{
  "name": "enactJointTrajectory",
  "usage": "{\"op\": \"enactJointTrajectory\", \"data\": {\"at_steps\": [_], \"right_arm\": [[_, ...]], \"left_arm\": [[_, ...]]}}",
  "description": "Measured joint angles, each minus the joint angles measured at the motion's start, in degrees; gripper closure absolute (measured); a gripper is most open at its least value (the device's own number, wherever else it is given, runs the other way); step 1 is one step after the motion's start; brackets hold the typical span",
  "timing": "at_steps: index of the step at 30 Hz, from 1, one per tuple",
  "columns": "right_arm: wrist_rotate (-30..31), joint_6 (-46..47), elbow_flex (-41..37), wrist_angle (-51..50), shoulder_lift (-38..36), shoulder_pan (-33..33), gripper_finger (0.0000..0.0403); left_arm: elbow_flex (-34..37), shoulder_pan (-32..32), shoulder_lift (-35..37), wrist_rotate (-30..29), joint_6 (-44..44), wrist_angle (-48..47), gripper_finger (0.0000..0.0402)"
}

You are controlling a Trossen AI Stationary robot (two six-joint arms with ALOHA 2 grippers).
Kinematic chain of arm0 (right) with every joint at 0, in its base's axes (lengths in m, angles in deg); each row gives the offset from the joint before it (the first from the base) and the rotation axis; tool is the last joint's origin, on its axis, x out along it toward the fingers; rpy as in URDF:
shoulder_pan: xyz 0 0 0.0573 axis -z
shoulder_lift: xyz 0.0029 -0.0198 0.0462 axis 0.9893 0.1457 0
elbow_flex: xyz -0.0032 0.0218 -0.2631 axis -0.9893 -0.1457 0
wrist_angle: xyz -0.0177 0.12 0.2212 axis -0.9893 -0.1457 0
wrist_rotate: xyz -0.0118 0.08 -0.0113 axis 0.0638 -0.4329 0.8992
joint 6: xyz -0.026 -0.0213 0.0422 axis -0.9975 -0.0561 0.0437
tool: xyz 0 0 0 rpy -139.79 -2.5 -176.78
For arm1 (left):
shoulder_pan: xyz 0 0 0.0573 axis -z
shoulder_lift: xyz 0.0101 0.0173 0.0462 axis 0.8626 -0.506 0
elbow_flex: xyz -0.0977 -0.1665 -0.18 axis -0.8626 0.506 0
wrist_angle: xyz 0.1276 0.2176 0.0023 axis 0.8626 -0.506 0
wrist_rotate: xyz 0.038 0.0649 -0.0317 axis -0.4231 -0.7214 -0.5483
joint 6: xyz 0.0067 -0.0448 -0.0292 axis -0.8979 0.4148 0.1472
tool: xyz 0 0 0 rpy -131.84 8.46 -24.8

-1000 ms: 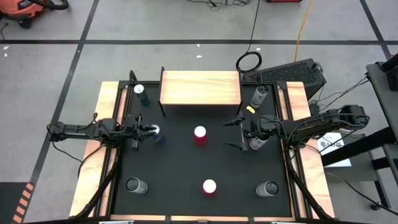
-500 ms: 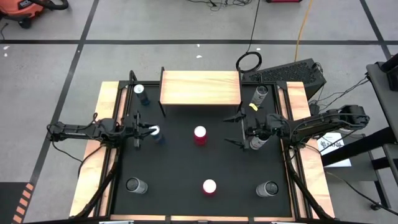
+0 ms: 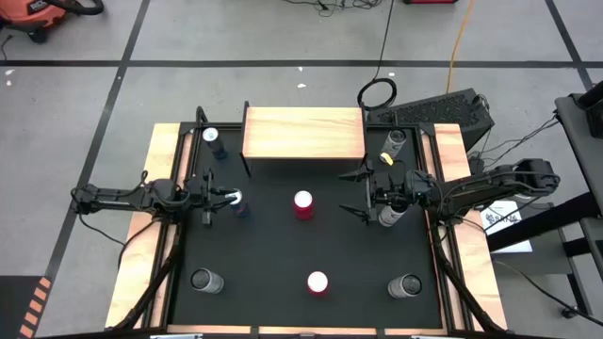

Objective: Place canned beverage on shelf
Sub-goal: Put the top white pink soda can on the shelf

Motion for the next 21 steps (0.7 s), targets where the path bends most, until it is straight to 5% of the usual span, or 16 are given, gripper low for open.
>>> {"op": "enactJointTrajectory", "data": {"at_steps": [21], "right_arm": [[4.39, -0.78, 16.89, -31.68, -0.19, -0.05, 0.0007]], "left_arm": [[-0.28, 0.00, 0.00, 3.38, 4.67, 2.90, 0.0301]]}}
